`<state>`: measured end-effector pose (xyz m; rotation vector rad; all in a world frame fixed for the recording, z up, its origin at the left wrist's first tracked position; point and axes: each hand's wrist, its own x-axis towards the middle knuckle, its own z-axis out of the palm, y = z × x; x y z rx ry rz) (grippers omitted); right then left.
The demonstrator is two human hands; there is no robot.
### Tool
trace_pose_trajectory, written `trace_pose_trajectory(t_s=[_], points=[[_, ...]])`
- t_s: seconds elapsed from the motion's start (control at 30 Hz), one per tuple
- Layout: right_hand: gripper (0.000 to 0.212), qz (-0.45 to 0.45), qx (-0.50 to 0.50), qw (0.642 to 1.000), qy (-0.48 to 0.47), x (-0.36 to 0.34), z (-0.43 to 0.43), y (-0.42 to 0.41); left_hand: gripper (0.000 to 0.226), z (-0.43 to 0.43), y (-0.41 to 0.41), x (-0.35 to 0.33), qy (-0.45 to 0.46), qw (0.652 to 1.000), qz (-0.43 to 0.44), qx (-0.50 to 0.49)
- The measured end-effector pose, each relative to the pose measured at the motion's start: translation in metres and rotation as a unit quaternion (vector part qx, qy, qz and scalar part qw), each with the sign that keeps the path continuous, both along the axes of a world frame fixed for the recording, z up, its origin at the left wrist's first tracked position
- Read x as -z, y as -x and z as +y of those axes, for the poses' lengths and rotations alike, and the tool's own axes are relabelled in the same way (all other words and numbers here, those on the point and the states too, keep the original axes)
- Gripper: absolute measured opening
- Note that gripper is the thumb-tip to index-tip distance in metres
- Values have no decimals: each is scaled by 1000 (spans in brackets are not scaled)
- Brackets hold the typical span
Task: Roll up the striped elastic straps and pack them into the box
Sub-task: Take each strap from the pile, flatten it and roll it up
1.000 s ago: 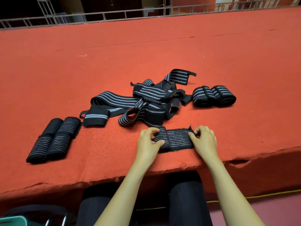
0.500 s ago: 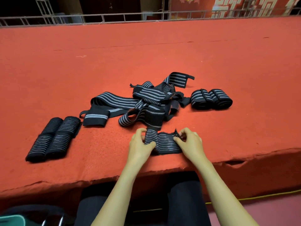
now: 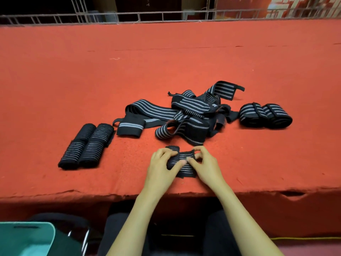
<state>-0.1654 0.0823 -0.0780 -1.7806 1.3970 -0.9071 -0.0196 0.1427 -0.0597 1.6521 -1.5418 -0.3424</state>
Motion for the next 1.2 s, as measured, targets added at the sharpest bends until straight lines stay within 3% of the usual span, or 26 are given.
trace_pose_trajectory(t_s=[0.07, 0.2, 0.3, 0.4, 0.63, 0.8, 0.9, 0.97, 1.13, 1.2], points=[[22, -7, -26, 1000, -7, -1, 1, 7, 13, 0, 2, -5, -21, 997, 71, 34], [27, 7, -31, 999, -4, 1, 1, 9, 32, -2, -1, -7, -39, 987, 155, -2], [30, 11, -25, 1000, 2, 5, 2, 8, 39, -5, -3, -7, -98, 983, 144, -55], [30, 9, -27, 1000, 8, 7, 3, 7, 40, -7, 2, -8, -138, 975, 166, -47], [21, -53, -6, 999, -13, -3, 4, 18, 45, -9, 46, -4, -14, 999, 20, -26], [20, -21, 13, 999, -28, -12, -2, 45, 61, -10, 46, 0, -59, 992, 90, 73], [15, 1, 6, 998, -65, -20, -8, 57, 23, -9, 44, -3, -52, 982, 154, 101], [16, -4, -23, 992, -125, -27, -10, 60, 13, -11, 44, -2, -44, 982, 165, 80], [41, 15, -82, 988, -129, -38, -6, 55, 55, -12, 46, -3, -135, 954, 263, 47], [51, -15, -98, 992, -76, -41, -1, 52, 64, -9, 42, -5, -105, 945, 302, 65]])
